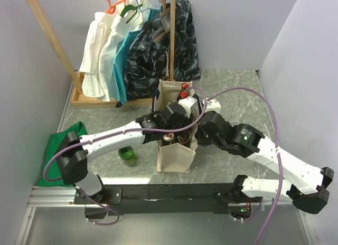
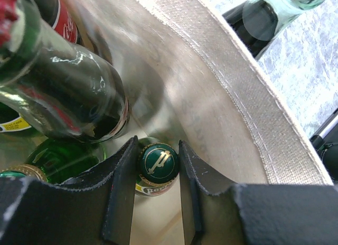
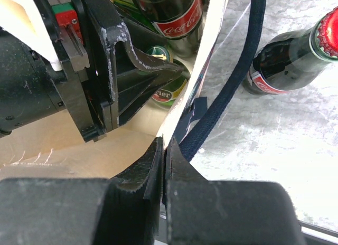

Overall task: Place the beverage into the canvas bag
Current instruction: Place the drink in the canvas bag.

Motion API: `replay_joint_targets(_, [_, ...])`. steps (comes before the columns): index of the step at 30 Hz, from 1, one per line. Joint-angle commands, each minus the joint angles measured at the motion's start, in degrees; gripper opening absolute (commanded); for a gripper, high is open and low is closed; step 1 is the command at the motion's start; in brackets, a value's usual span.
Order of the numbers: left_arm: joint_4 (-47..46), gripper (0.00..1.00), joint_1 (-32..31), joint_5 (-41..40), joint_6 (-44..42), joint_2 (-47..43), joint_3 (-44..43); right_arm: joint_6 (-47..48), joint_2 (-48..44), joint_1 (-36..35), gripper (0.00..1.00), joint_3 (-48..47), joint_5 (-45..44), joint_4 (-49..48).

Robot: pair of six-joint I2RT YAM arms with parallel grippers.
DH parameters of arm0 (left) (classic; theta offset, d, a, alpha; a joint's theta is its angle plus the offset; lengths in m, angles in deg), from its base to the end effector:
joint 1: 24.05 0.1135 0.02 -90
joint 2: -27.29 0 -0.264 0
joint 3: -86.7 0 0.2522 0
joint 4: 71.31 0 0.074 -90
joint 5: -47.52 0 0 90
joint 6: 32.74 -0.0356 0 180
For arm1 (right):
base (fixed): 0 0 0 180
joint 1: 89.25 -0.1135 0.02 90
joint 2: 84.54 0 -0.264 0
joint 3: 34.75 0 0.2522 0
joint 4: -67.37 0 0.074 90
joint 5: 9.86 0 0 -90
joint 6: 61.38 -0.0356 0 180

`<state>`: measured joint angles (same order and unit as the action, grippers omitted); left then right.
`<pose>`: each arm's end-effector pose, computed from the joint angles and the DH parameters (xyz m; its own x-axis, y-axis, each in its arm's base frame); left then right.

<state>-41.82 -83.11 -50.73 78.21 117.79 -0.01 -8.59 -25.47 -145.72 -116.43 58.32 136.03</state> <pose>0.1922 -0.3107 0.3009 -0.5449 0.2208 -0.8089 0.6342 0.7396 -0.2254 0.1168 0.1523 0.3598 -0.6985 -0.0378 -0.7146 -0.2624 0.9426 0.2066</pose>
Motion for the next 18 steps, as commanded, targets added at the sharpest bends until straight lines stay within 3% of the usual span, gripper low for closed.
replay_joint_targets(1, [-4.2, 0.23, -0.3, -0.6, 2.4, -1.8, -0.8, 0.3, -1.9, -0.3, 0.0, 0.0, -1.1, -0.8])
replay_joint_targets(3, [-4.5, 0.37, -0.4, -1.1, 2.5, -2.3, -0.3, 0.3, -1.9, -0.3, 0.0, 0.1, -1.1, -0.8])
replay_joint_targets(9, [-5.9, 0.54, -0.3, -2.3, 2.1, -4.9, 1.1, 0.5, -1.7, -0.4, 0.0, 0.2, -0.9, -1.0])
replay_joint_targets(13, [-5.7, 0.59, -0.3, -2.6, 1.5, -5.6, 0.8, 0.6, -1.5, -0.3, 0.16, 0.2, -0.8, -1.1])
replay_joint_targets(18, [-5.1, 0.62, -0.3, -3.1, 1.3, -6.2, 0.5, 0.9, -1.1, -0.3, 0.22, -0.2, -0.9, -1.1])
